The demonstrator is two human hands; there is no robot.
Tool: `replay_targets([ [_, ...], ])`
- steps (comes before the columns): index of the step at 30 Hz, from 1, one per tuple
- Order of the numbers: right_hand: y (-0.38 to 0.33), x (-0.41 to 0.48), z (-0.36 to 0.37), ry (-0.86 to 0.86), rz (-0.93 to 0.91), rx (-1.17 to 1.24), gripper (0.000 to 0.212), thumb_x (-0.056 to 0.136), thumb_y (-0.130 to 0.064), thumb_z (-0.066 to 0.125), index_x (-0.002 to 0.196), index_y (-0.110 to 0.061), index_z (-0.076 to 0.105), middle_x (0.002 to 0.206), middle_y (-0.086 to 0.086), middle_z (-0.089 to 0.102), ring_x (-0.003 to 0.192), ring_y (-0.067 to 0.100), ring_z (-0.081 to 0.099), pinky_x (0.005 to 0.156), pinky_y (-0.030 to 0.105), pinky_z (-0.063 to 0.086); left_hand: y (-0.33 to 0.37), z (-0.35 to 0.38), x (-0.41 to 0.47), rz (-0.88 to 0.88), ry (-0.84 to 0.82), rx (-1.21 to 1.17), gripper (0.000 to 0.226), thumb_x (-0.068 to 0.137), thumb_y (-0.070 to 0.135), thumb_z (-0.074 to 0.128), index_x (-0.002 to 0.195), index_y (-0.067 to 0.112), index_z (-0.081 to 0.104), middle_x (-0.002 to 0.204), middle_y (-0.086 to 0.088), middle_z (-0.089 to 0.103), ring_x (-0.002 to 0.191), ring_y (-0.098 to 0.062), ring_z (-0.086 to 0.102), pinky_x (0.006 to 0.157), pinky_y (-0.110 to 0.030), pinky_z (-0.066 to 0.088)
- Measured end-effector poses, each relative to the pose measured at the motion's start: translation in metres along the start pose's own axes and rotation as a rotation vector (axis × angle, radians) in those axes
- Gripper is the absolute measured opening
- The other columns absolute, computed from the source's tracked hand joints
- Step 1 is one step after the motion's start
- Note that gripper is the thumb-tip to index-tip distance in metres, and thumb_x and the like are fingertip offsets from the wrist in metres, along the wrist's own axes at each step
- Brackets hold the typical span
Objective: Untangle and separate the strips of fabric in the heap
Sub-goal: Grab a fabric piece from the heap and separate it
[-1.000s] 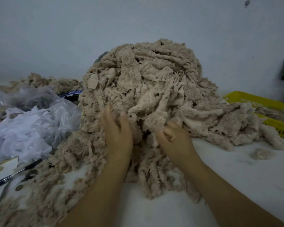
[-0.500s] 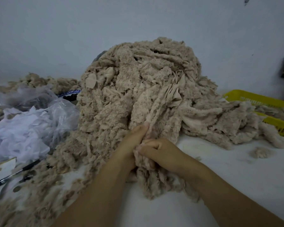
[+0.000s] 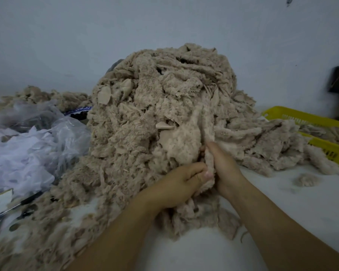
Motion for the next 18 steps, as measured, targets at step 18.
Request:
replay_targets([
  [18,-0.009,-0.034,0.048,-0.291,-0.616,-1.031,0.040,0.099,-0.020,0.053,0.064,-0.021,0.032,0.060,-0.004,0.038,0.056,0.011,0.035,0.056,0.037,0.031,-0.032,-0.032,-0.004,-0.385,0.501,-0.638,0.035,0.092,0.060,0.057,0.096,0.029,0.072,0.094,0.015,0.075,0.094,0.000,0.070,0.077,-0.017,0.055],
])
Point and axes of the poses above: each hand's wrist, its own x-axis towards the middle knuckle, its own z-axis out of the palm, y = z × x, the point moved 5 cm from there along x, towards the middle knuckle
